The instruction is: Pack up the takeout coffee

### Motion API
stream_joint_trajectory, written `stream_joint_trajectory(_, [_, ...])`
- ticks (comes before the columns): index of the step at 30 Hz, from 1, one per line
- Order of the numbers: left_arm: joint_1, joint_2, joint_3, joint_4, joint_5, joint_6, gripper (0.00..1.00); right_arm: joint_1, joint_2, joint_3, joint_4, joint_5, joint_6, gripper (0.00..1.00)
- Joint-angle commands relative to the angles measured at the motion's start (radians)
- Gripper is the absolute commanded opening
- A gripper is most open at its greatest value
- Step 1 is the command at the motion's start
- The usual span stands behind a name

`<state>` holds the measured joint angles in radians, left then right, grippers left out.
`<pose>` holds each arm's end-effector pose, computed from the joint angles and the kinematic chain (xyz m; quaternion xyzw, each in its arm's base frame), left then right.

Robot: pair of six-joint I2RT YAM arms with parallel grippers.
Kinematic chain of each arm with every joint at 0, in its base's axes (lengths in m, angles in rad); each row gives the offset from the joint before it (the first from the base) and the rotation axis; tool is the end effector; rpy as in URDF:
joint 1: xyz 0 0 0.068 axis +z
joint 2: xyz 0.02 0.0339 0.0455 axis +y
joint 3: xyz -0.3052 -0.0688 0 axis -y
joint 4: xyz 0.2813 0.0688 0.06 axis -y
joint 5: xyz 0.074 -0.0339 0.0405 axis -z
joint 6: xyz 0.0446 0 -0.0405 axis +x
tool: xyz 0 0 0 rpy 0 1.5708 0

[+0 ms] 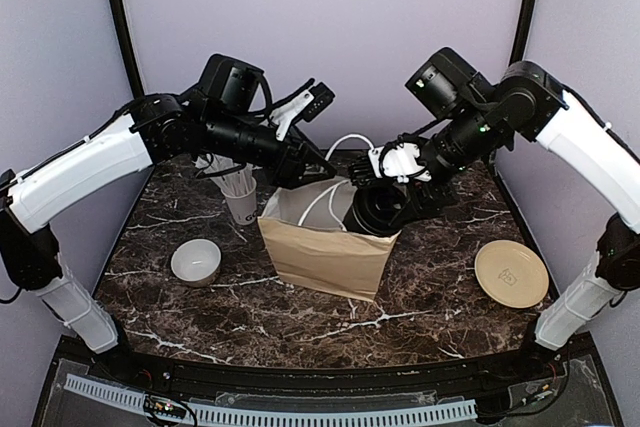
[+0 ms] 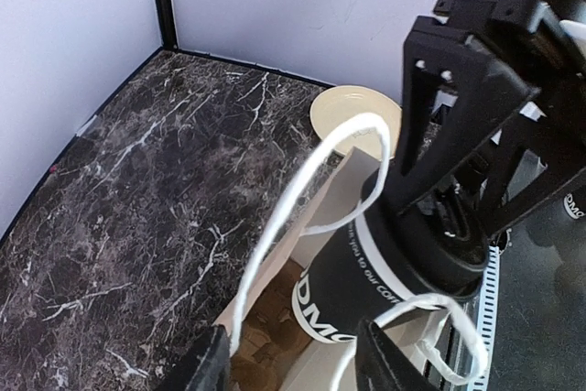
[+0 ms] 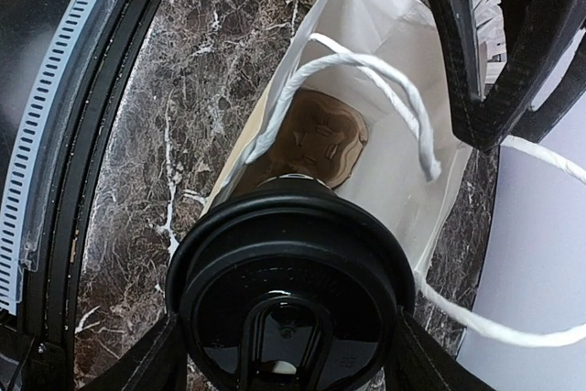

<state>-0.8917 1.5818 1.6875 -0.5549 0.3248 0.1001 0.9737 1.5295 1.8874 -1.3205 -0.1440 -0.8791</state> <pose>0.2411 -0.3214 0.4575 0.4733 0.6941 -0.3287 0.4315 0.1731 0.2660 0.4762 -0.7737 0.5544 0.0827 0.2951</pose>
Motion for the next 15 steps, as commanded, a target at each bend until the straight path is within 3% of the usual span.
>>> stream_joint_trajectory(1, [-0.009,-0.11,-0.037,0.021,-0.005,-0.015,0.52,0.05,0.027,0.037,-0.039,0.054,0.046,0.5])
stream_joint_trajectory(7, [-0.01,-0.196,-0.101,0.056,-0.165,-0.024,0.55,0.1,0.088,0.109,-0.02,0.131,0.08,0.49])
stream_joint_trajectory(11, [-0.005,-0.271,-0.164,0.097,-0.29,-0.03,0.63,0.101,0.16,0.204,0.003,0.201,0.115,0.49])
stream_joint_trajectory(15, [0.028,-0.335,-0.231,0.129,-0.339,-0.034,0.65,0.103,0.229,0.245,0.004,0.207,0.139,0.48])
